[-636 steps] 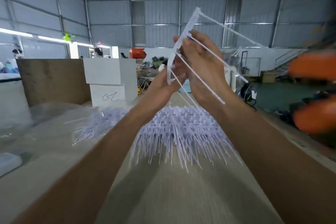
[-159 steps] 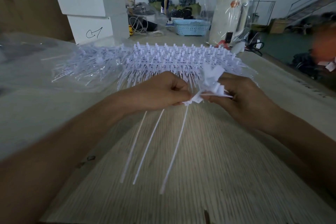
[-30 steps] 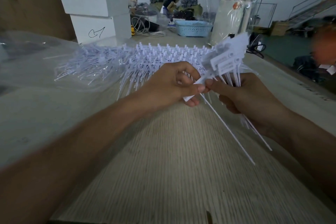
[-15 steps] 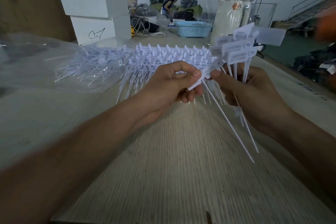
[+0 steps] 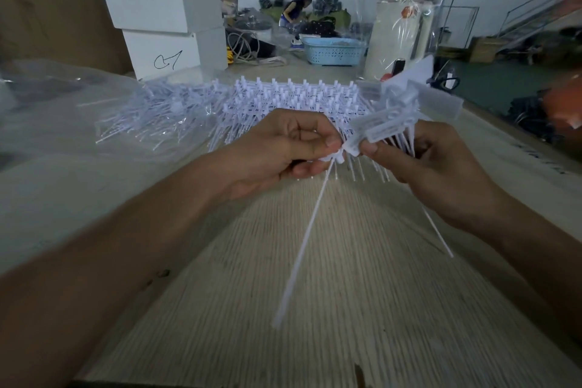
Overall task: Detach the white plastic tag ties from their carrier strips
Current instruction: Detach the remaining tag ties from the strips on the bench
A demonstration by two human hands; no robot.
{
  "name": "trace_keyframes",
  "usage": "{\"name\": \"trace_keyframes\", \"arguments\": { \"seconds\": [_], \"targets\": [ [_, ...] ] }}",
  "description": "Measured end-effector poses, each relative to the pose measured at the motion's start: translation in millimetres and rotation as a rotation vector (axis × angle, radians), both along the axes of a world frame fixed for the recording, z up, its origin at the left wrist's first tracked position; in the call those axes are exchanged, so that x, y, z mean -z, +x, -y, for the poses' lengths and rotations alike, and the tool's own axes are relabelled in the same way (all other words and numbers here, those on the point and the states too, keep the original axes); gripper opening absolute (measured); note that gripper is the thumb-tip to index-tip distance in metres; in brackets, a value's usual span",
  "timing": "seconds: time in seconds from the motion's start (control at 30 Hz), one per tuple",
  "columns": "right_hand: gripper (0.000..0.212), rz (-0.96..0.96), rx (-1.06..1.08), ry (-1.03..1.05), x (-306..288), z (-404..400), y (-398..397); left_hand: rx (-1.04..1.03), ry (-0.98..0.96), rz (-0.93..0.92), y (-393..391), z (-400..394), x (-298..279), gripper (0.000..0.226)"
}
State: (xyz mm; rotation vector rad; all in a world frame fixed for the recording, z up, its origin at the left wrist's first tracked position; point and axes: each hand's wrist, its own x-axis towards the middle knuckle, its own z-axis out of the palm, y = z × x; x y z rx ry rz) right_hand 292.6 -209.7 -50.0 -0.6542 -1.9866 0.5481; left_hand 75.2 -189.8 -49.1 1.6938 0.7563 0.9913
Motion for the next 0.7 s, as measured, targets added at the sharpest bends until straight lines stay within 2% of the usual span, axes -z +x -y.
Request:
{"name": "trace_keyframes", "arguments": {
  "seconds": [0.07,0.1,0.2,0.3,0.4,0.53,0.57,0.7],
  "targets": [
    [0.02,0.049,-0.001,-0.026,0.4,-1.7,0.9,0.023,0.022,-0.035,-4.4,-0.8,-2.2,0.013],
    [0.017,0.088,0.001,-0.026,-0.5,-1.2,0.2,0.039,0.035,-0.066,-7.4,-0.7,-3.6,0.015],
    [0.023,0.215,-0.008,0.049,-4.3,0.5,0.1,0.075,0.075,-0.226,-13.1,1.9,-8.5,0.017],
    [0.019,0.317,-0.043,0.015,-6.5,0.8,1.6,0.117,0.104,-0.362,-11.8,6.1,-10.8,0.008],
    [0.018,0.381,-0.045,0.006,-3.6,-3.5,5.2,0.127,0.132,-0.448,-11.5,6.8,-11.6,0.02],
    [0.04,0.405,-0.041,0.001,0.4,-5.7,5.0,0.089,0.19,-0.525,-10.7,5.7,-11.7,0.048],
    [0.041,0.415,-0.032,0.007,1.7,-6.4,5.0,0.061,0.237,-0.57,-10.7,4.4,-11.2,0.05],
    [0.033,0.469,-0.008,0.0,8.0,-7.5,3.2,-0.088,0.427,-0.775,-11.9,-2.7,-6.2,0.03]
  ]
}}
